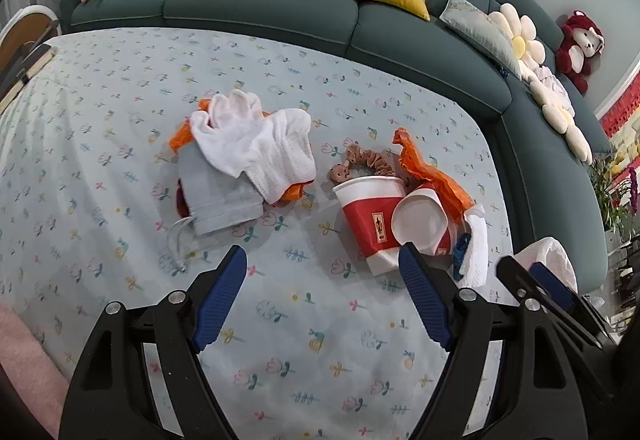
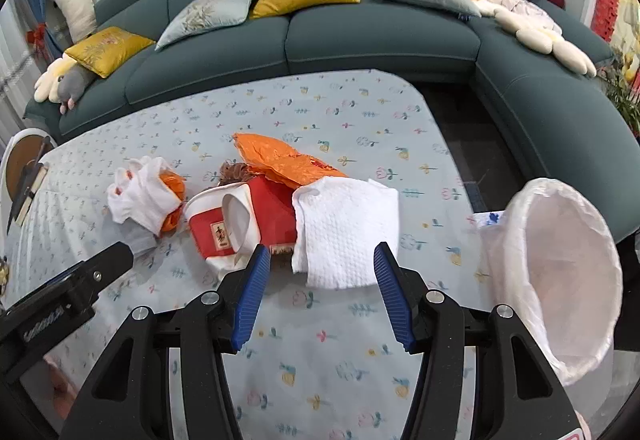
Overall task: Collect trash
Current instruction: 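Grasp the white towel with the right tool while the left tool grasps the red-and-white paper cup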
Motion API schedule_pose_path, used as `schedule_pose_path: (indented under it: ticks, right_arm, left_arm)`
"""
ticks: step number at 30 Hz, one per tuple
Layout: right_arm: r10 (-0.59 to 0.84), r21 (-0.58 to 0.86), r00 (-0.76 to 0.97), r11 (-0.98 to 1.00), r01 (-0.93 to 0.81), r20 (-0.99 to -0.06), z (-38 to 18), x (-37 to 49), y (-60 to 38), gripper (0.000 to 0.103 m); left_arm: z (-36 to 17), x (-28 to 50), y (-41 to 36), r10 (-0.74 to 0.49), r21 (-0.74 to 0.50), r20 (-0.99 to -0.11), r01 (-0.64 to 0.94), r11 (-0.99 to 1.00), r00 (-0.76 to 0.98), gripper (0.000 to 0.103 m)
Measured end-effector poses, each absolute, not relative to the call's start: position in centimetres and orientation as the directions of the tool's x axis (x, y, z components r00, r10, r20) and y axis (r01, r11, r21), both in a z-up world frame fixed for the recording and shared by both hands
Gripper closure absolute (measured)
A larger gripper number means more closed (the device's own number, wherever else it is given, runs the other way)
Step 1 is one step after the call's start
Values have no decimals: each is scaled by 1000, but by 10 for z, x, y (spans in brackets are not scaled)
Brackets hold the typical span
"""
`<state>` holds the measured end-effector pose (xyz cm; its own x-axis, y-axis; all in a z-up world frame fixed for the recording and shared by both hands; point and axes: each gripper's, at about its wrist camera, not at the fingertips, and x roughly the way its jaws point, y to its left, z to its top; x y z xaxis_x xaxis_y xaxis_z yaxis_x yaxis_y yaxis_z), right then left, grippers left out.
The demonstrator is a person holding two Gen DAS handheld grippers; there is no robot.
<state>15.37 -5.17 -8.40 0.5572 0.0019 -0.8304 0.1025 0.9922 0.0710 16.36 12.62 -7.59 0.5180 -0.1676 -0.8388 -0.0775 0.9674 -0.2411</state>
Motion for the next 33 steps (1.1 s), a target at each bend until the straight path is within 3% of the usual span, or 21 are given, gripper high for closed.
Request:
schedule_pose_path:
  ticks: [8, 11, 13, 14, 25, 29, 31, 33]
  right_arm:
    - [7, 79, 509, 990, 120, -860, -116, 187, -54, 54]
    - [18, 86, 476, 989, 123, -879, -131, 192, -60, 75]
    - [27, 100, 468, 986, 130, -883, -135, 190, -66, 97]
    - [31, 106, 470, 985, 133, -882, -134, 187, -69, 99]
    - [1, 120, 531, 975, 189, -847, -107, 162, -108, 101]
    - [3, 127, 538, 973, 193, -843, -103, 157, -118, 101]
    - [7, 134, 541, 971, 196, -841, -101, 155, -122, 101]
    - [9, 139, 545, 970, 198, -838, -99, 153, -123, 101]
  left_arm:
    - [-90, 189, 116, -185, -253, -850, -74, 965, 493, 29]
    - [-93, 196, 109, -197, -258, -853, -63, 964, 484, 29]
    - [-94, 199, 103, -206, -262, -853, -52, 964, 480, 29]
    - [-94, 200, 99, -215, -268, -851, -43, 962, 479, 29]
    - [-103, 211, 45, -266, -278, -851, 42, 960, 452, 30]
    - [-107, 217, 35, -261, -264, -856, 58, 963, 446, 44]
    - [-111, 222, 30, -260, -258, -862, 64, 964, 436, 56]
    - [-115, 225, 27, -259, -253, -868, 70, 965, 424, 76]
